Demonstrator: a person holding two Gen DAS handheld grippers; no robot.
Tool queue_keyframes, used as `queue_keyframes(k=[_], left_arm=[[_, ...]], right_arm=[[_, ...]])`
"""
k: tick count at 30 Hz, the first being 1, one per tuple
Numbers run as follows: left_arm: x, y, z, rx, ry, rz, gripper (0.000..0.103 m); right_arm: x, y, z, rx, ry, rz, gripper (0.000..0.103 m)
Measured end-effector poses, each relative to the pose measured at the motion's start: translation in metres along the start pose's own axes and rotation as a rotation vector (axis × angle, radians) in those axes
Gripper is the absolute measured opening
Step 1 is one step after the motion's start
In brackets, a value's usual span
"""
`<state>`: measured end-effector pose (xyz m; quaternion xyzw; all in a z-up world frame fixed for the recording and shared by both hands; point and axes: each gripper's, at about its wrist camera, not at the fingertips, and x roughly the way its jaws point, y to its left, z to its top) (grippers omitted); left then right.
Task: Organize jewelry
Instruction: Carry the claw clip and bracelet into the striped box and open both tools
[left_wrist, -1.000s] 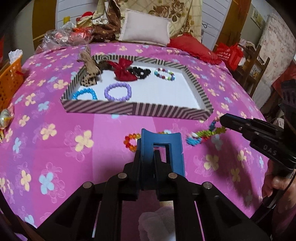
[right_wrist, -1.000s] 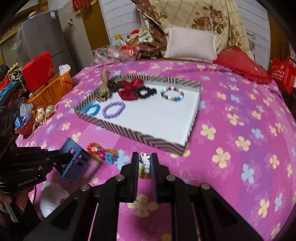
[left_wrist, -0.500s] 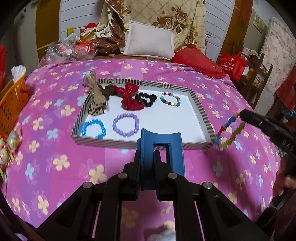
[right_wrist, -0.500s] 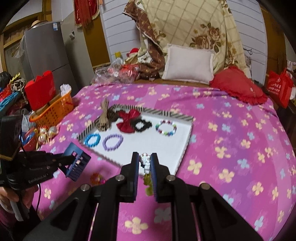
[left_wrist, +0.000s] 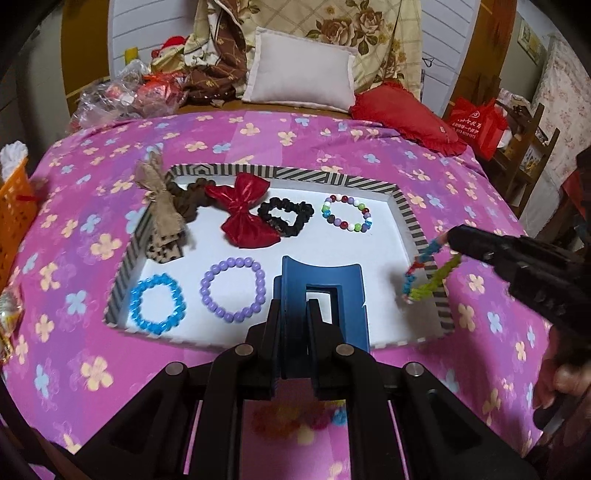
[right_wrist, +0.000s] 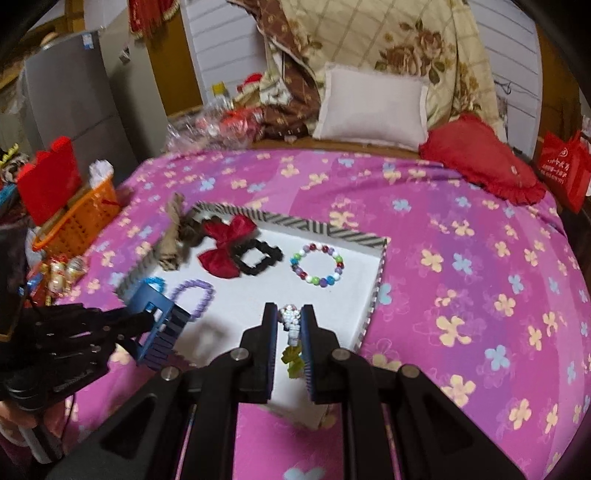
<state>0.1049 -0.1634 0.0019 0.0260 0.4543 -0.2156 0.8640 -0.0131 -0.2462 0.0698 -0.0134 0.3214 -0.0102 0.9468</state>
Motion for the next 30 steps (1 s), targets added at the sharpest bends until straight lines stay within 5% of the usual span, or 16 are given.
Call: queue_keyframes(k=[15,26,30], left_arm=[[0.071,0.006,0.027,-0.006,0.112,0.007,0.012],[0.096,0.01,0.035,-0.035,0.16,-0.001,0.012],[0.099,0.008,0.036,-0.036,0.154,0.017,0.012]], right_arm=[[0.111,-0.036,0.037,-0.096,0.096,-0.245,0.012],[0.141,-0.053,0.055,-0.066,0.082,-0.303,0.012],[0.134,-0.058,0.055,-0.011,0.059,-0.238,0.031]])
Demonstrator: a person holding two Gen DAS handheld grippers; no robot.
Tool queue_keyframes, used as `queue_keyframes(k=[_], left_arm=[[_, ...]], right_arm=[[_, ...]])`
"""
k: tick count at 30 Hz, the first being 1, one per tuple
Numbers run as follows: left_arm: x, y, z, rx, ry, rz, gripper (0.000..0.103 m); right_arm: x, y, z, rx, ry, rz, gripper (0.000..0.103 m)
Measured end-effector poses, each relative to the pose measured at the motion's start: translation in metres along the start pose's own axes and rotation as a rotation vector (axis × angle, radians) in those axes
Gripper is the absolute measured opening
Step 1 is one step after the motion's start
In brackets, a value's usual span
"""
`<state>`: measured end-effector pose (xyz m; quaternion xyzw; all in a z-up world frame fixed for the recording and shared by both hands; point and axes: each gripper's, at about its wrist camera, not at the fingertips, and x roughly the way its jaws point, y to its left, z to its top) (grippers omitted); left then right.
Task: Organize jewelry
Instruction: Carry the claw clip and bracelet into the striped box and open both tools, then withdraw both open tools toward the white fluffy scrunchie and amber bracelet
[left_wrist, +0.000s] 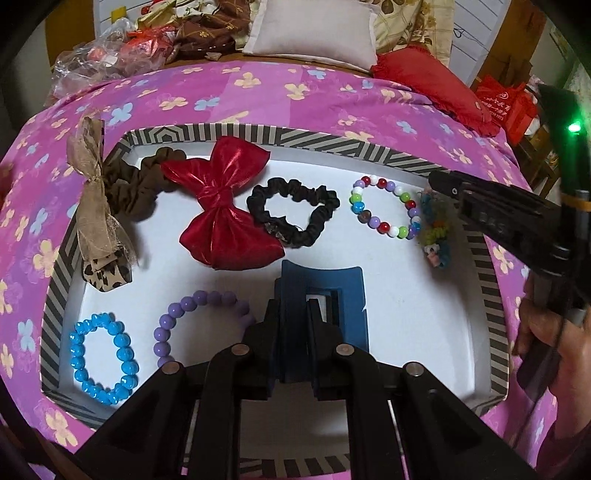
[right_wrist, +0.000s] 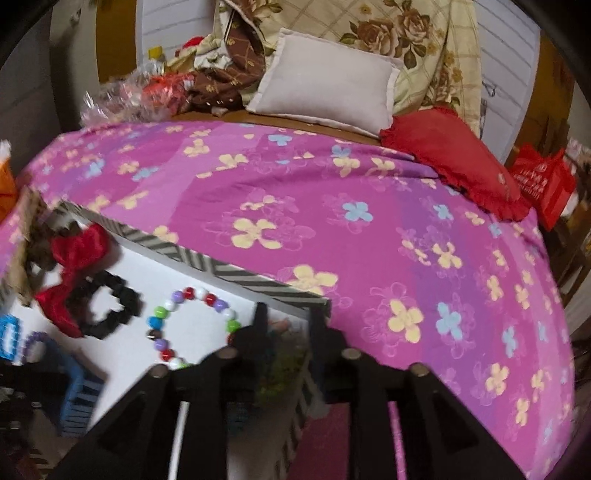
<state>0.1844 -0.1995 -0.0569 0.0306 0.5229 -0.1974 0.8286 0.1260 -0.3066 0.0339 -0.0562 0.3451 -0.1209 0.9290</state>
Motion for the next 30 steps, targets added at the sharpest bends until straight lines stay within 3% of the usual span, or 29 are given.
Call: queue_keyframes(k=[2,5,9,15,21,27,30], left_arm=[[0.0,-0.001,0.0,0.007,-0.004,0.006,0.019],[-0.006,-0.001,-0.001,0.008,-0.007,-0.006,0.028],[-0.026,0.005,-0.006,0.005,-0.032,-0.009,0.03],[-0.056,0.03,-0.017,-0.038,-0.088,0.058,0.03],[-0.085,0.057,-0.04,-0.069,-0.107,0.097,0.03],[-0.108,0.055,-0.071,-0.043,-0.145,0.129,0.03],[-0.114,0.05,-0.083,-0.037,-0.16,0.134,0.03]], right_arm=[[-0.01,0.0,-0.001,0.004,-0.02,0.006,0.037],[-0.033,-0.005,-0.008,0.025,-0.043,0.055,0.037],[-0.06,-0.008,-0.024,0.025,-0.044,0.079,0.037],[-0.078,0.008,-0.038,0.044,-0.013,0.22,0.04],[-0.098,0.016,-0.056,0.059,-0.026,0.201,0.045],[-0.117,0.016,-0.076,0.032,-0.011,0.159,0.046],[-0.131,0.018,-0.085,0.047,-0.025,0.184,0.051]])
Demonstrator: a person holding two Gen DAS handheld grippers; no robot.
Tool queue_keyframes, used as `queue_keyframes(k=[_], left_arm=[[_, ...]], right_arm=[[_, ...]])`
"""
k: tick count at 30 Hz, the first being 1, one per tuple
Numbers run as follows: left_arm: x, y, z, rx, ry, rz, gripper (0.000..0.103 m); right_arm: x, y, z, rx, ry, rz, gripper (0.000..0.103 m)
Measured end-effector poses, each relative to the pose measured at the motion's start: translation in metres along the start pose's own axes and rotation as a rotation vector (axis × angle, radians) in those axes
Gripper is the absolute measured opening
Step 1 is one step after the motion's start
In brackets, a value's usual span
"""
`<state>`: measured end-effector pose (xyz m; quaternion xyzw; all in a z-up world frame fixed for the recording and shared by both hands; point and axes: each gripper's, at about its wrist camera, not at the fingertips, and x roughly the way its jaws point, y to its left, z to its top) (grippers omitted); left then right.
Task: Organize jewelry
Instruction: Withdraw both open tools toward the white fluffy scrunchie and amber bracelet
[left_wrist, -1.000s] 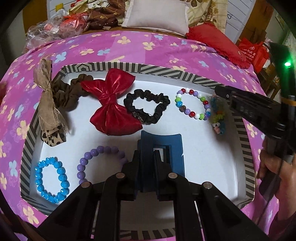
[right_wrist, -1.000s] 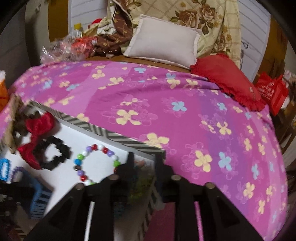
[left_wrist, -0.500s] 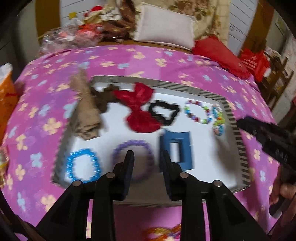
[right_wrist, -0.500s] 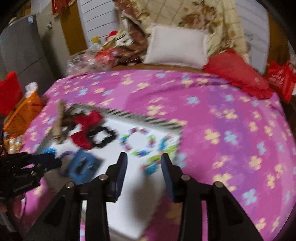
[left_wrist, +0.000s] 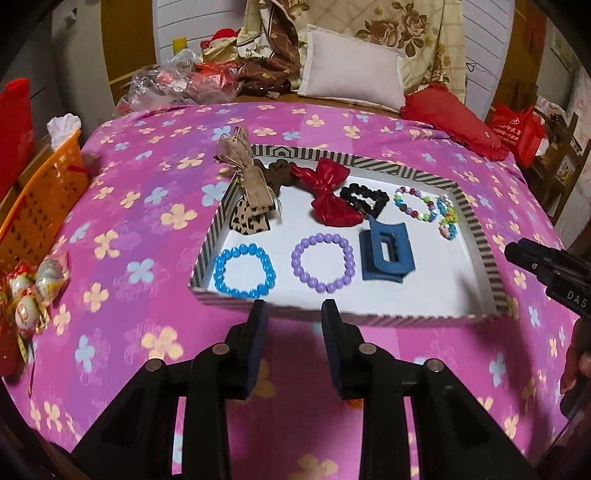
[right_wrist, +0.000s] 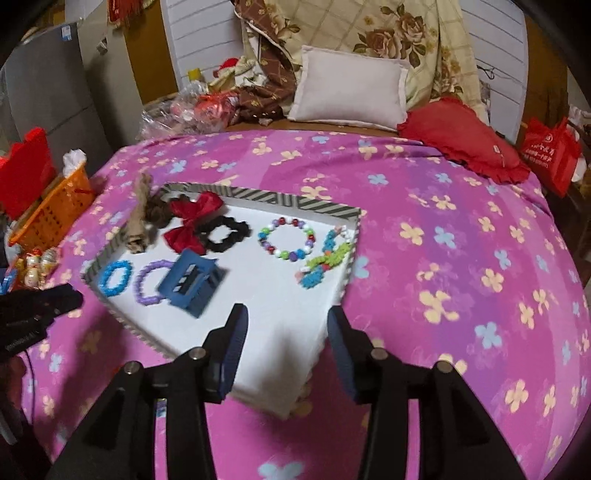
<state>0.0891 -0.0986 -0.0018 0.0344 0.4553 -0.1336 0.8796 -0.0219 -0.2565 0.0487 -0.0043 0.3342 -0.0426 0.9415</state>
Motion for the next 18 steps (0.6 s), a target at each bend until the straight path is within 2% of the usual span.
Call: queue_keyframes(k=[1,8,10,18], left_arm=[[-0.002,-0.001,-0.003,0.001,-0.002,0.001,0.03],[-0.014,0.012,-0.012,-0.065,-0.009,0.014,0.03],[-0.02,0.014,-0.017,-0.067,-0.021,0.017,0.03],[-0.029,0.008,-0.043,-0.039,-0.02,0.037,0.03]], right_arm=[[-0.003,0.001,-0.002,-0.001,-0.004,-0.002,0.055],[-0.023,0.002,-0.016,0.021,-0.007,-0.02,0.055],[-0.03,-0.001,-0.022,0.049,-0.014,-0.006,0.056],[-0.038,0.013,-0.055,0.022,0.01,0.001,0.056]])
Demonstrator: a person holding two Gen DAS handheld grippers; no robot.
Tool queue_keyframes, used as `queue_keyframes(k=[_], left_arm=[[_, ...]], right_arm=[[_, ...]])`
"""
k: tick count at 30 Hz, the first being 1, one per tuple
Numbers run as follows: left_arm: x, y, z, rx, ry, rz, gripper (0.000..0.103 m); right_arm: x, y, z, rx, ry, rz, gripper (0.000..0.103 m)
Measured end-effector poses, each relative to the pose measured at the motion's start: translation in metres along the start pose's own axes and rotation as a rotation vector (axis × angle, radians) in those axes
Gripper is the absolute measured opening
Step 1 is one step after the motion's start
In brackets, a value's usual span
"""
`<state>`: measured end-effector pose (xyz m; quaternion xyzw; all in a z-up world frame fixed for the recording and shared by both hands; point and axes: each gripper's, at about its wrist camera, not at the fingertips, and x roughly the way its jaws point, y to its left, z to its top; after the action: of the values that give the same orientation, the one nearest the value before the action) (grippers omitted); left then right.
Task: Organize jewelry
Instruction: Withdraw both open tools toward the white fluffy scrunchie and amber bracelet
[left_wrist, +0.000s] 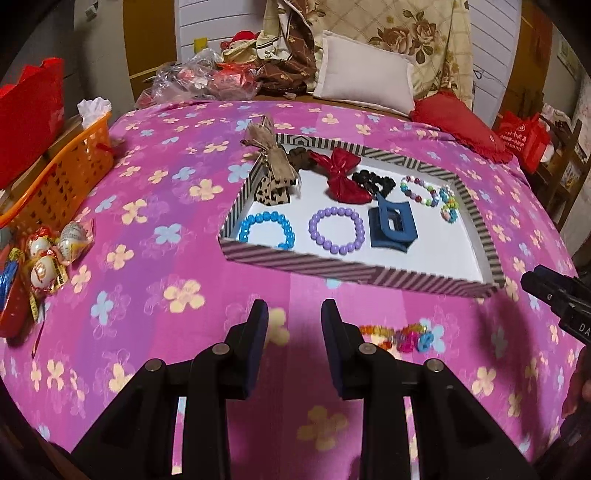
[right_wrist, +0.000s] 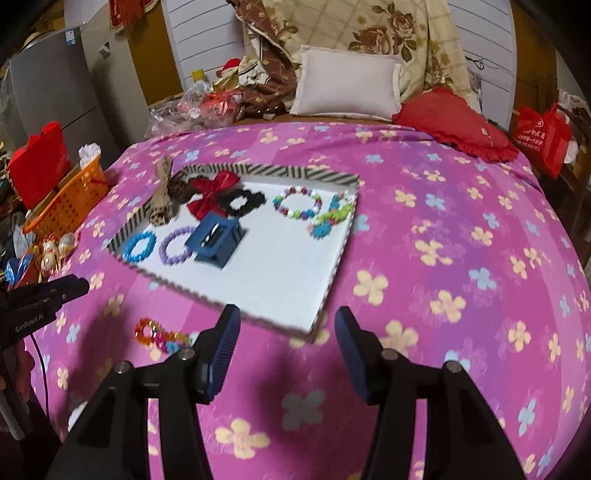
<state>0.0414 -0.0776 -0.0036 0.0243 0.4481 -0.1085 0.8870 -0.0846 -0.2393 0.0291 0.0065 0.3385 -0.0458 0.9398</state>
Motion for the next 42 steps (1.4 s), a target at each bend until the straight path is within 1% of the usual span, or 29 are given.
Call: queue_keyframes(k=[4,10,13,17,20,23,26,32,37,41,42], left_arm=[[-0.006,-0.002,-0.009,0.007,-0.012,0.007,0.03],[-0.014,-0.005,-0.02,0.021,-0.026,0.018,0.03],[-0.018,-0.005,-0.026,0.018,-0.024,0.011,0.03],[-0.019,-0.005,-0.032,0.013,0.004,-0.017,0.03],[-0.021,-0.004,-0.036,-0.002,0.022,-0.045,0.034],[-0.025,-0.005,-0.041,-0.008,0.037,-0.066,0.034],[-0.033,-0.006,-0.047,-0.001,0.044,-0.082,0.035],[-0.045,-0.011,-0.063,0.029,0.077,-0.12,0.041],[-0.052,-0.016,-0.079,0.044,0.114,-0.14,0.042],[-0.058,-0.022,-0.093,0.053,0.143,-0.148,0.043],[-0.061,-0.024,-0.096,0.05,0.147,-0.156,0.047]], right_arm=[[-0.003,0.006,-0.012,-0.009,0.008,0.006,0.056],[-0.007,0.014,-0.022,-0.025,0.004,0.009,0.058],[-0.007,0.019,-0.028,-0.025,0.005,0.028,0.059],[-0.002,0.024,-0.036,-0.031,0.022,0.036,0.059],[0.0,0.028,-0.042,-0.035,0.026,0.047,0.059],[0.003,0.031,-0.046,-0.041,0.035,0.058,0.059],[0.003,0.036,-0.051,-0.059,0.042,0.065,0.059],[0.004,0.04,-0.058,-0.07,0.053,0.087,0.059],[0.005,0.045,-0.059,-0.081,0.057,0.093,0.059],[0.009,0.051,-0.055,-0.097,0.05,0.096,0.064],[0.012,0.054,-0.054,-0.106,0.051,0.099,0.065]])
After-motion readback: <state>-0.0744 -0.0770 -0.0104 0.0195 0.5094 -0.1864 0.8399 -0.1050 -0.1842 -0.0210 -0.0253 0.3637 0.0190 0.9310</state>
